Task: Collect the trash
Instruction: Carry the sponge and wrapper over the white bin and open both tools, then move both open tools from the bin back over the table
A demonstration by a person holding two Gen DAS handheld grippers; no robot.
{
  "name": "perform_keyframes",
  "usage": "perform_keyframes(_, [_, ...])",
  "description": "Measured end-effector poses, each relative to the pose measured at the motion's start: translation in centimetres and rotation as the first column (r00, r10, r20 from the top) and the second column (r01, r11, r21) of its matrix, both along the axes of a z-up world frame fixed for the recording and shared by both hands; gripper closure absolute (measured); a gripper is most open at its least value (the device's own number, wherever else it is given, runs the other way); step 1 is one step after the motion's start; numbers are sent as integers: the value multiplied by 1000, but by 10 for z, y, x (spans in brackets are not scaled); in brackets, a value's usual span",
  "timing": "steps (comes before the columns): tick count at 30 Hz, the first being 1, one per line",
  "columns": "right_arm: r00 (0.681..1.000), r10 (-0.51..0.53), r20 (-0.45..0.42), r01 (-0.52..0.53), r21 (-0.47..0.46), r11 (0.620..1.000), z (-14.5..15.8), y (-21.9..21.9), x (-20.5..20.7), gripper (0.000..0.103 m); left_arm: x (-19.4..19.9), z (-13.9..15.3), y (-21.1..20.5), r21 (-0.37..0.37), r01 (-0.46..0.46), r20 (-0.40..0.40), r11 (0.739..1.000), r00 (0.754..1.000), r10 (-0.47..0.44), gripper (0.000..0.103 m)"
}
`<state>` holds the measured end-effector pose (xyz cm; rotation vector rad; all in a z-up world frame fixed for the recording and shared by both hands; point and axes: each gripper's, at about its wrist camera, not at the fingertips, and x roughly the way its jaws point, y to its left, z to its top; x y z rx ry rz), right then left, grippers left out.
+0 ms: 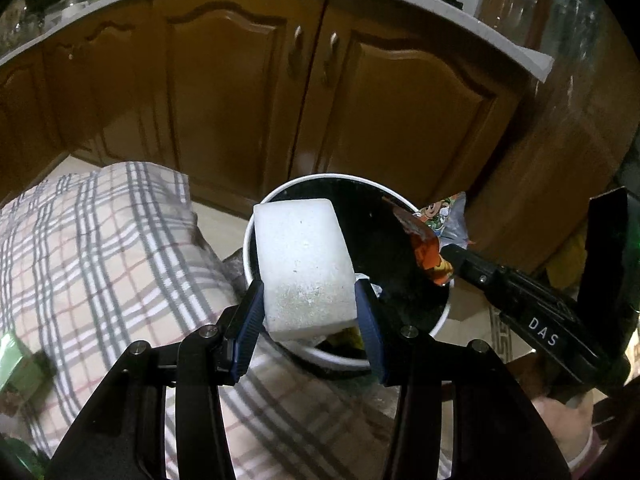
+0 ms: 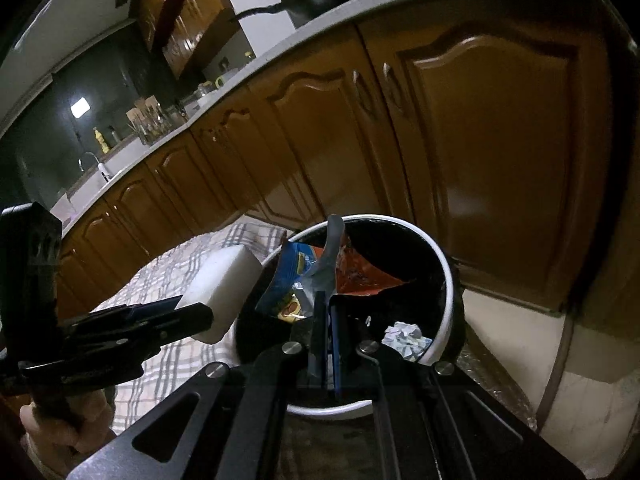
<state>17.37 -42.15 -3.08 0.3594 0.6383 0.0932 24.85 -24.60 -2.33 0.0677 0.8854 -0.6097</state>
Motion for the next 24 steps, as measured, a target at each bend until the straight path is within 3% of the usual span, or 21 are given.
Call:
perform_keyframes(8, [999, 5, -40, -5, 2, 1000, -10, -7, 13, 101, 11, -9, -14, 12, 13, -23, 1000, 1000, -13, 57])
perform_keyframes(11, [998, 2, -55, -1, 9, 1000, -14, -10, 17, 95, 15, -12, -18, 31, 10, -31, 999, 999, -9, 52])
perform_keyframes(15, [998, -9, -57, 10, 33, 999, -16, -16, 16, 66, 16, -13, -14, 20, 2, -43, 1000, 999, -1, 44])
perform_keyframes(18, [999, -15, -50, 17, 41, 999, -17, -16, 11, 65, 13, -12, -5, 0, -15, -44, 1000, 999, 15, 40])
perform_keyframes(24, [999, -20, -26, 22, 69, 997, -12, -13, -3, 50, 4, -12, 16, -33, -42, -60, 999, 997, 40, 40])
